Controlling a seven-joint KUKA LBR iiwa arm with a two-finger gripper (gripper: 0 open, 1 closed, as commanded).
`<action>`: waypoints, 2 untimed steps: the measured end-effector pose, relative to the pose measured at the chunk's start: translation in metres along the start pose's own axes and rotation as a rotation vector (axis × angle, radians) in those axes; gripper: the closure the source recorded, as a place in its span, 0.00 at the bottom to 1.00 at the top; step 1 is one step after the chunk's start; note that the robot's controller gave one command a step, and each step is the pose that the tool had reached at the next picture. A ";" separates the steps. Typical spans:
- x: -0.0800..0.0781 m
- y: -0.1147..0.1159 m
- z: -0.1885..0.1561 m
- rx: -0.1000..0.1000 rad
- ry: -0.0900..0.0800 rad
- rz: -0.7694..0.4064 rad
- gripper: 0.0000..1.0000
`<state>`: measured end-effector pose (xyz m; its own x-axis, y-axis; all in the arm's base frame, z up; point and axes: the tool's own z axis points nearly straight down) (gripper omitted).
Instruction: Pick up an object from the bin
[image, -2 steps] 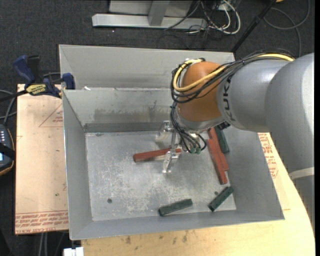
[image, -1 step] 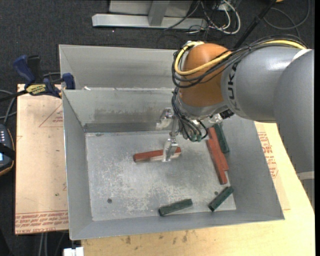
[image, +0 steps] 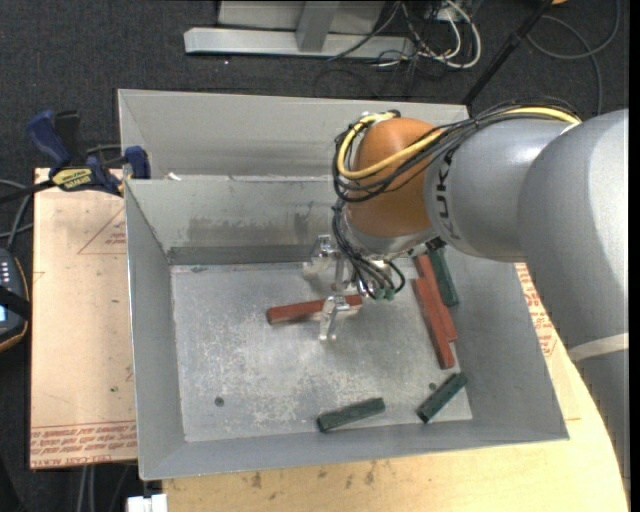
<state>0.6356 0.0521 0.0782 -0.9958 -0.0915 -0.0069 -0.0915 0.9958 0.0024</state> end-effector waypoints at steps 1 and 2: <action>-0.002 0.000 -0.004 -0.001 -0.011 0.001 1.00; -0.002 0.000 -0.004 -0.001 -0.011 0.002 1.00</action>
Offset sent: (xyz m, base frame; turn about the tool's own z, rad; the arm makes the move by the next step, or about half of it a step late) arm 0.0000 0.0000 0.0000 0.0000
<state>0.6379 0.0525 0.0821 -0.9958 -0.0900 -0.0180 -0.0900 0.9959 0.0030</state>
